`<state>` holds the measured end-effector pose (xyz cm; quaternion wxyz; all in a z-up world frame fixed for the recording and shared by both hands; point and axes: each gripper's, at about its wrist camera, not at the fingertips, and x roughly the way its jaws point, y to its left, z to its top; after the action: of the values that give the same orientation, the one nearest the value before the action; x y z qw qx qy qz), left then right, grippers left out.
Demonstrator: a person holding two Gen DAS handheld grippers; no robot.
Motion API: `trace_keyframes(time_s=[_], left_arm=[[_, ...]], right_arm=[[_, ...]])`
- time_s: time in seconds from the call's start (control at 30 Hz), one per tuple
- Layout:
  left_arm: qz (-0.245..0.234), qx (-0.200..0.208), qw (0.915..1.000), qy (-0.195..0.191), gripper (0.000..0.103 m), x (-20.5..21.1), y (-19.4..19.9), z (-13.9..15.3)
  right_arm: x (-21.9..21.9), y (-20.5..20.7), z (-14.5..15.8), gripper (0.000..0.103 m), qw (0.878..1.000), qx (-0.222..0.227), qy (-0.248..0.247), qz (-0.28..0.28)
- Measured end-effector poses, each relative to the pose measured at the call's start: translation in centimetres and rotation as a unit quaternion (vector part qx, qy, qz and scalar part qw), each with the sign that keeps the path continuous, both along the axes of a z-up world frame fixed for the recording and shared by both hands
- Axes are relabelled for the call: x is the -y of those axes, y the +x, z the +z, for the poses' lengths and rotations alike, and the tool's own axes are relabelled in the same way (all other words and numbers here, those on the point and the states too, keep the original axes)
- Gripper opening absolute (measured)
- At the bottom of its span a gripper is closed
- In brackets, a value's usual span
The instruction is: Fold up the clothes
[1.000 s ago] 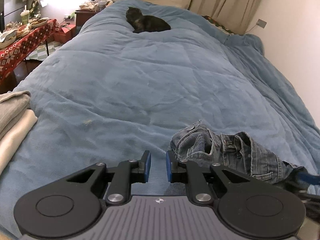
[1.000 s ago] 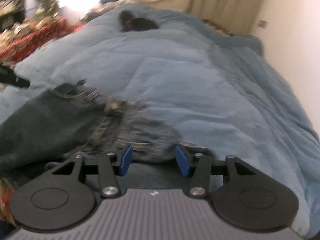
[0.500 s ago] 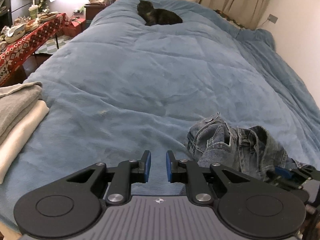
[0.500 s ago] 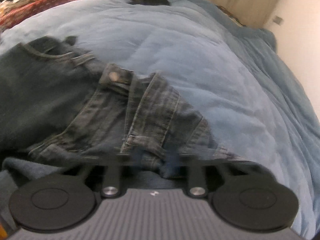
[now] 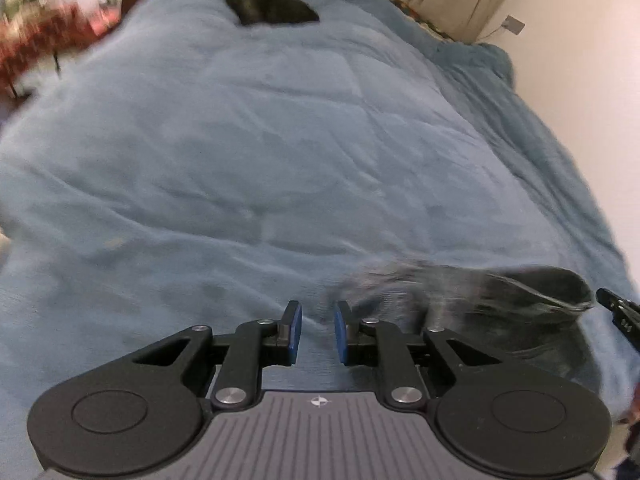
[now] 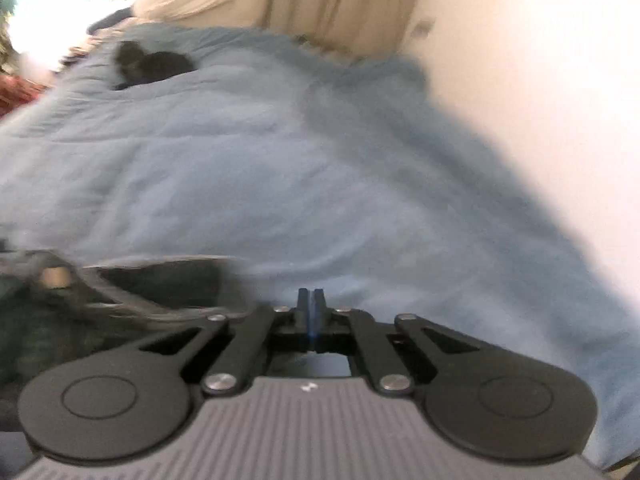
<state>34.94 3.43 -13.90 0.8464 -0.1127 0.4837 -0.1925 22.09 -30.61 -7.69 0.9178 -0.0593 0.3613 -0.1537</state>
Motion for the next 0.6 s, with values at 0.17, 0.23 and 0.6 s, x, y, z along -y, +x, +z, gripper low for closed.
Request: trace_keyframes(time_s=[0.17,0.23,0.6], left_arm=[[-0.017,-0.036,0.9986,-0.034,0.017,0.4,2.4,-2.3],[-0.019,-0.045,0.9985,-0.026,0.017,0.6,3.0,-3.1],[-0.070,-0.100,0.9887,-0.087,0.017,1.0,4.5,-5.5]], right_arm=[[2.2,-0.7,0.8,0.000,0.999,-0.004,0.044,-0.003],[1.9,-0.9,0.6,0.002,0.999,-0.011,0.042,0.016],[-1.5,3.3,-3.1,0.062,0.995,-0.045,0.048,0.069]])
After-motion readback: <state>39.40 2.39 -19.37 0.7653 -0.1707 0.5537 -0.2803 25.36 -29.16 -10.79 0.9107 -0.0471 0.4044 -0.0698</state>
